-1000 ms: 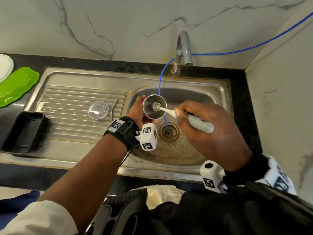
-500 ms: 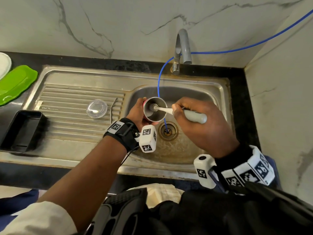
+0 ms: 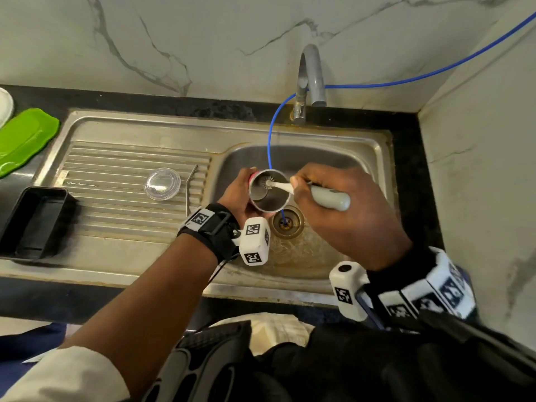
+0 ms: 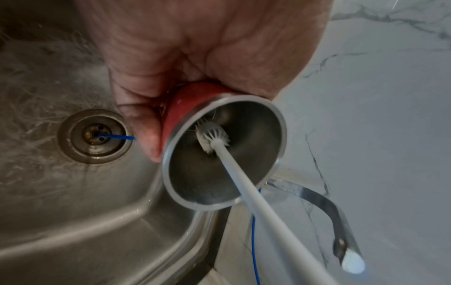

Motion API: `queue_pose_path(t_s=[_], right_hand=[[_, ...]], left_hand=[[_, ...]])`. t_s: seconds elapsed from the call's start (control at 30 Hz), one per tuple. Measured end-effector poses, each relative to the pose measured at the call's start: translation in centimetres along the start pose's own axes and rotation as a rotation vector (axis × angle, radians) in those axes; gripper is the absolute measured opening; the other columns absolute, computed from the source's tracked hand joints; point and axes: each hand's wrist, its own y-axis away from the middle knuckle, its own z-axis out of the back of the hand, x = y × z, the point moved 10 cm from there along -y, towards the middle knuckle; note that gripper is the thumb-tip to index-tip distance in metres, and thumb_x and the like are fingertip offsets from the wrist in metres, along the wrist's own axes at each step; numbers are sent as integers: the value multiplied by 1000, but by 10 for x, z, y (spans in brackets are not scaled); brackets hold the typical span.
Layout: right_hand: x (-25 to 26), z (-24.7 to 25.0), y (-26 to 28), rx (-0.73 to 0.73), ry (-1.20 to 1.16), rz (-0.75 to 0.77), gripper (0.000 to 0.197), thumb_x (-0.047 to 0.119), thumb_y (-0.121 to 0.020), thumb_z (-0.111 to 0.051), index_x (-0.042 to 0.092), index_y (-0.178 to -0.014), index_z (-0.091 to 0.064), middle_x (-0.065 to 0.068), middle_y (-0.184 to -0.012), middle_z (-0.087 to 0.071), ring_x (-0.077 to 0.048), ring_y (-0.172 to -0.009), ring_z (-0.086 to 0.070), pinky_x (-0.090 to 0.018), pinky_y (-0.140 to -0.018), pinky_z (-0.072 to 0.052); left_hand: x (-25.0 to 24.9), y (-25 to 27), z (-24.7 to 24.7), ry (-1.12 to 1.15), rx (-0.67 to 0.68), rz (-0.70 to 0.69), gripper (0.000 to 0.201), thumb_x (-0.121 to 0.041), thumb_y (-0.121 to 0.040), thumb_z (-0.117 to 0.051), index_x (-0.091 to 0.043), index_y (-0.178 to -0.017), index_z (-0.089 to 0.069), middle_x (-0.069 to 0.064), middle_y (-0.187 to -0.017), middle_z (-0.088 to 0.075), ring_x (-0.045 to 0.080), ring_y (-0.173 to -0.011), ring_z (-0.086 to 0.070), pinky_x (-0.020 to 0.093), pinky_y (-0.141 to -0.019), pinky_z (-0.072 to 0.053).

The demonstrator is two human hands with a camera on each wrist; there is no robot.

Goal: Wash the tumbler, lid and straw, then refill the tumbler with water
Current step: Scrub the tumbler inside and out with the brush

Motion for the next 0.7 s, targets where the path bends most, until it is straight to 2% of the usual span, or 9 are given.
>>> queue_pose_path(t_s=[0.07, 0.17, 0.3, 0.33, 0.4, 0.47, 0.53, 0.63, 0.7], right_hand=[[-9, 0, -3, -22, 0, -24, 29, 32, -106, -60, 20, -80, -64, 2, -62, -61, -19, -59, -61, -43, -58, -47], [-2, 3, 0, 13, -11, -10, 26, 29, -106, -62, 21, -82, -67, 3, -63, -62, -20, -59, -61, -42, -57, -46], [21, 24, 12, 23, -99, 37, 26, 25, -107, -62, 13, -85, -68, -1, -64, -61, -23, -59, -60, -37, -57, -46], [25, 29, 14, 19, -114, 45, 26, 25, -107, -63, 12, -85, -69, -1, -64, -61, -23, -59, -60, -34, -57, -45], [29, 34, 14, 4, -112, 60, 26, 24, -106, -63, 12, -84, -70, 0, -64, -60, -22, -58, -59, -30, -56, -44], [23, 31, 10, -12, -101, 54, 26, 23, -106, -64, 13, -83, -69, 1, -63, -59, -20, -57, -58, -28, -57, -42], [11, 22, 3, -23, -72, 37, 26, 24, -106, -64, 16, -81, -67, 2, -62, -59, -20, -58, -58, -31, -57, -43], [-2, 14, -4, -34, -41, 6, 30, 28, -107, -62, 18, -79, -65, 3, -60, -57, -19, -57, -57, -38, -56, -44], [1, 17, -5, -33, -30, 13, 31, 29, -107, -61, 16, -79, -66, 2, -61, -58, -21, -57, -57, -40, -56, -45]], left_hand=[[-4, 0, -3, -37, 1, -47, 36, -48, -103, -52, -16, -117, -62, 9, -96, -69, 25, -81, -69, 33, -60, -60], [-14, 0, 4, -71, -33, -111, 37, -48, -104, -50, -19, -125, -57, 7, -103, -66, 26, -84, -68, 34, -61, -60], [-25, -1, 19, -55, -93, -141, 27, -45, -106, -48, -21, -106, -60, 8, -100, -65, 27, -84, -66, 38, -67, -60], [-26, -1, 21, -49, -95, -144, 28, -43, -107, -47, -20, -104, -61, 8, -95, -66, 28, -84, -65, 38, -68, -59], [-23, -2, 18, -39, -56, -122, 32, -38, -107, -47, -13, -98, -65, 9, -84, -69, 27, -80, -65, 33, -61, -58], [-16, 3, 9, -3, -34, -67, 37, -41, -106, -49, -10, -101, -68, 10, -87, -71, 24, -77, -70, 32, -62, -59], [-8, 6, -4, -10, 3, -30, 40, -48, -103, -51, -12, -113, -66, 10, -94, -70, 24, -80, -70, 32, -64, -60], [3, 13, -19, -27, 40, 37, 49, -57, -97, -55, -13, -116, -63, 11, -88, -69, 24, -76, -68, 29, -58, -59], [1, 11, -20, -35, 48, 28, 53, -59, -98, -52, -11, -118, -62, 11, -85, -69, 24, -72, -69, 29, -56, -58]])
